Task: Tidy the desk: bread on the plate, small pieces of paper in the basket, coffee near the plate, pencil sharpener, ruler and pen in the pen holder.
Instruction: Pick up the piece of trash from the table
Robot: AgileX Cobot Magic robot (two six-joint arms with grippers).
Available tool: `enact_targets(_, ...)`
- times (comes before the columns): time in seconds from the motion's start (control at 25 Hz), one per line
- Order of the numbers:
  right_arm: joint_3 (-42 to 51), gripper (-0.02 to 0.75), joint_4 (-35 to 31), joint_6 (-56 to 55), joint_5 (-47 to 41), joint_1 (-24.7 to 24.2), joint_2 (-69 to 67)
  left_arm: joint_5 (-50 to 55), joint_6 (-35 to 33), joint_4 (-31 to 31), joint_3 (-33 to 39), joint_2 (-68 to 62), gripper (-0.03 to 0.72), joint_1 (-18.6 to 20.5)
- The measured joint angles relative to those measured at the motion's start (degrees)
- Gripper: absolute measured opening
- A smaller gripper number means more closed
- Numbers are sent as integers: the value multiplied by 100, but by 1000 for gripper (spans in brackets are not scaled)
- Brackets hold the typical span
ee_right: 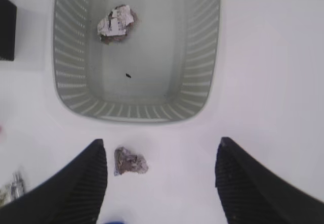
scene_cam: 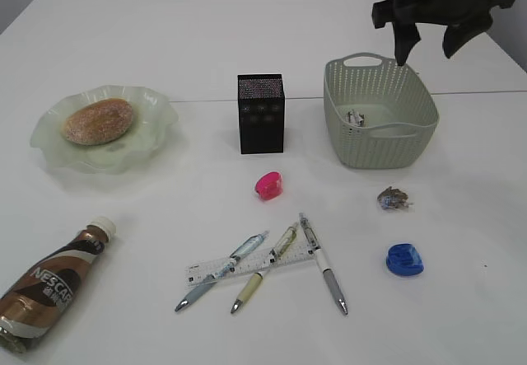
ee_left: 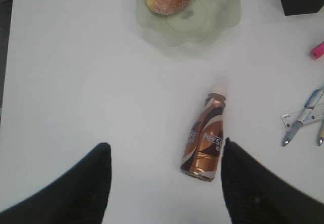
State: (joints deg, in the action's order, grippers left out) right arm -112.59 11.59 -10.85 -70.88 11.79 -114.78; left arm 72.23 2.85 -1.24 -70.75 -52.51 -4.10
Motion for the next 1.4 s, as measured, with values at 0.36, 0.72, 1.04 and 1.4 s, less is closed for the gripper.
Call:
enact_targets(0.36,3000,491,-450,368,2018,0,1993,0,0,0,0,0,496,0)
enact_targets(0.72,5936,491,-491,381,5726,0,3134,0,0,0,0,0,496,0)
enact_targets(1.04,6567,491,-491,381,6744,0,2290,0,0,49,0,0,496,0)
enact_targets(1.4,6386,491,-1008,381,6813,0,1694,0,0,207,0,0,496,0)
